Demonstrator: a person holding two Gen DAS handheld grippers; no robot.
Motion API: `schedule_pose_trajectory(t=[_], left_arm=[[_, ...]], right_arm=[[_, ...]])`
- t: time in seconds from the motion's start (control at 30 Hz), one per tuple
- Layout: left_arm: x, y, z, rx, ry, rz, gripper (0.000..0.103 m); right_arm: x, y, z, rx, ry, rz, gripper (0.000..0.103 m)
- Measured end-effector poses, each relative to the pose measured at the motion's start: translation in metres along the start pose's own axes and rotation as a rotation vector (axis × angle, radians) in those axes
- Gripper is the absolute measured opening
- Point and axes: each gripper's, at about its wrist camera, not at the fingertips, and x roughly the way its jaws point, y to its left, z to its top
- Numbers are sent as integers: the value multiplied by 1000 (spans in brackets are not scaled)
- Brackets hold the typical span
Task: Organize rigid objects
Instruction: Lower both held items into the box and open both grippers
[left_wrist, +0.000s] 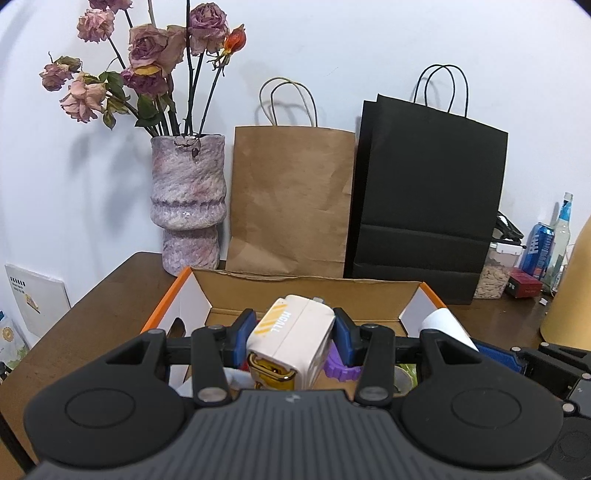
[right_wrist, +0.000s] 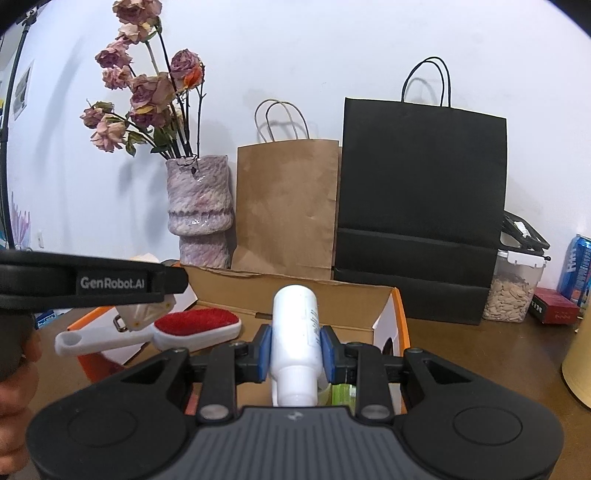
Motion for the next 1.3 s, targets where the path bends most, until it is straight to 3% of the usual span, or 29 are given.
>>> schedule_pose_trajectory(t=[0.73,1.07,1.13,1.17,1.2,1.23,1.27,1.3], left_arm=[[59,4,8,46,33,46,46],[60,4,4,75,56,51,46],[58,5,3,82,45,71,54],[57,5,4,85,35,83,69],[55,5,5,84,25,98,77],[53,6,5,84,13,113,89],[51,7,6,83,2,121,100],[50,8,7,77,-9,125,103]], right_arm=[[62,-5,16,-44,35,12,27],[67,-7,12,-53,73,18,27],[68,-8,12,-46,82,15,27],[67,-9,11,-43,80,11,34],[67,-10,11,-43,82,6,52],[66,-11,11,-42,79,0,63],[65,-11,11,-41,71,-4,85],[64,-11,11,-41,58,-11,96]])
